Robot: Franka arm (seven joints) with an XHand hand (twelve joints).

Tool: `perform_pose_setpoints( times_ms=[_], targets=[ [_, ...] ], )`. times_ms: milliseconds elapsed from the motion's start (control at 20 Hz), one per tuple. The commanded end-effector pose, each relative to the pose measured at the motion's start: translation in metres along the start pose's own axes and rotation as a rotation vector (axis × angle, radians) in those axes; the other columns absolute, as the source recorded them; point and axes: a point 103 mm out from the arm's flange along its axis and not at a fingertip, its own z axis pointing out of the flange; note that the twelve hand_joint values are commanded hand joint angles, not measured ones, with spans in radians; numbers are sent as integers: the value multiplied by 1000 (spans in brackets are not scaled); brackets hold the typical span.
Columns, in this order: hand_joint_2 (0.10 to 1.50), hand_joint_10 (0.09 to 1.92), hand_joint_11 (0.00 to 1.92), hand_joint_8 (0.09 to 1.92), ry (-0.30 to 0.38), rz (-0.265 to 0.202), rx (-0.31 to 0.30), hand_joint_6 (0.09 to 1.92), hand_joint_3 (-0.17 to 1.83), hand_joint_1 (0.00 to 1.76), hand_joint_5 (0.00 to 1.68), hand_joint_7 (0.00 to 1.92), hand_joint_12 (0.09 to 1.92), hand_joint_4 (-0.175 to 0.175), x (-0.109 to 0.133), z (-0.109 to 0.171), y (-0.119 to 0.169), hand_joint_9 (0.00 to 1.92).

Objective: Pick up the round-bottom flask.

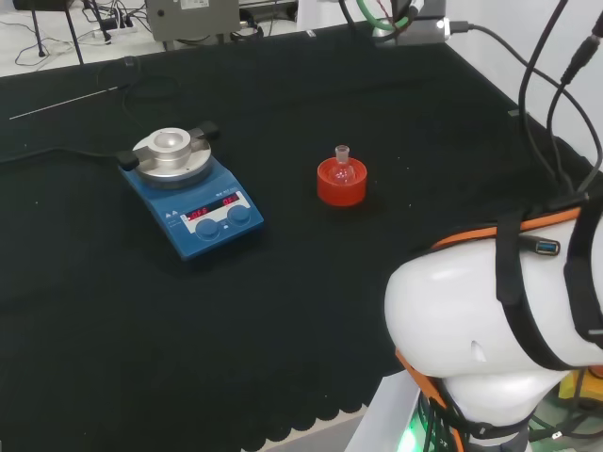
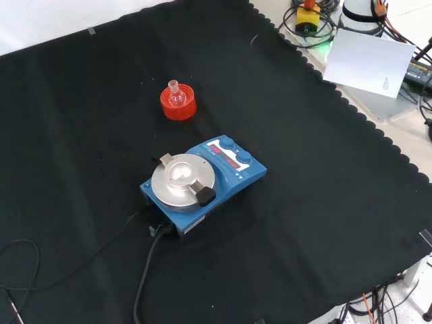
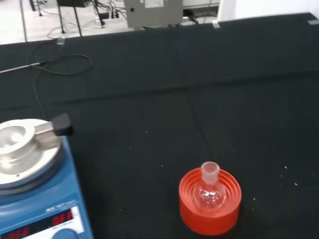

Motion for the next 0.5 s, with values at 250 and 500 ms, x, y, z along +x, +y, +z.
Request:
perform_pose_setpoints(
  times_ms=[250, 500],
  targets=[
    [1223, 684, 0, 538, 65, 82, 78, 87, 220, 266, 362, 108, 985, -29, -40, 88, 63, 149],
    [1144, 707, 0, 560, 114, 88, 52, 87, 186, 382, 345, 129, 1032, -37, -44, 123, 84, 197]
  ],
)
